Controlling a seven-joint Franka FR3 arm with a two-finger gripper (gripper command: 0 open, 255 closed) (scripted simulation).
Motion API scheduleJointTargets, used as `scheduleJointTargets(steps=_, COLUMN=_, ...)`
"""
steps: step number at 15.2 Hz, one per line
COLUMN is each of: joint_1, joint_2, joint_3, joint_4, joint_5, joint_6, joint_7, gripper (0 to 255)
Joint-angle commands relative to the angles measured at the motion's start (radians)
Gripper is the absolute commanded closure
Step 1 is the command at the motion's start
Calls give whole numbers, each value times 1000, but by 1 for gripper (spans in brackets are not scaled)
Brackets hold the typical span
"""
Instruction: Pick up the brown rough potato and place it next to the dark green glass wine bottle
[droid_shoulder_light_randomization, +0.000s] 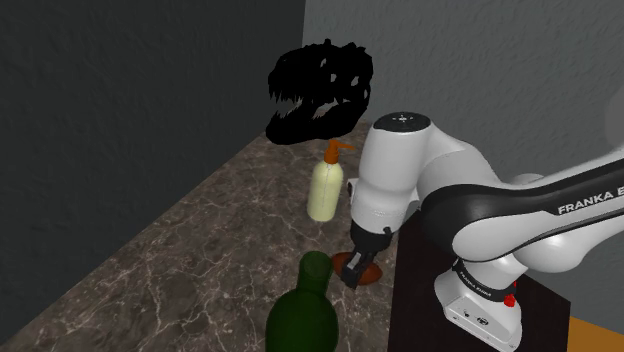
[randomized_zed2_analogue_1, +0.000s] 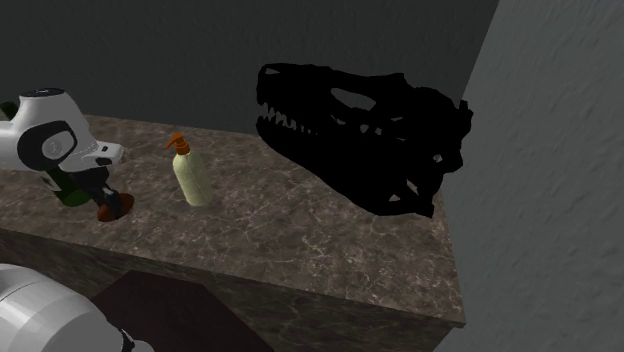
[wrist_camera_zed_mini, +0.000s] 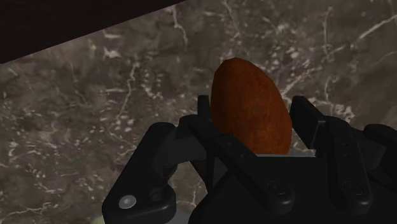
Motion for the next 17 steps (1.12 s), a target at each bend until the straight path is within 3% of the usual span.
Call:
scheduleJointTargets(steps=1, joint_1=-3, joint_2=22, joint_3=15, joint_4=-14, joint_5=5, joint_6=37, joint_7=1, gripper=255)
scheduleJointTargets(steps=10, joint_1=-5, joint_2=33, joint_3=22, joint_4=-19, joint_5=7, joint_6=53, joint_7=1, gripper=255)
scheduleJointTargets(steps=11, joint_1=-5, joint_2=33, joint_3=22, joint_4=-19, joint_5=7, joint_6=53, joint_7=1, gripper=0)
scheduleJointTargets(steps=16, joint_1=-5, joint_2=33, joint_3=22, joint_4=-19, joint_5=7, joint_6=53, joint_7=1, gripper=0)
scheduleJointTargets(steps=17, joint_1=-2, joint_2=7, joint_3=4, joint_4=-1, joint_5=0, joint_6=9, joint_7=0, gripper=0)
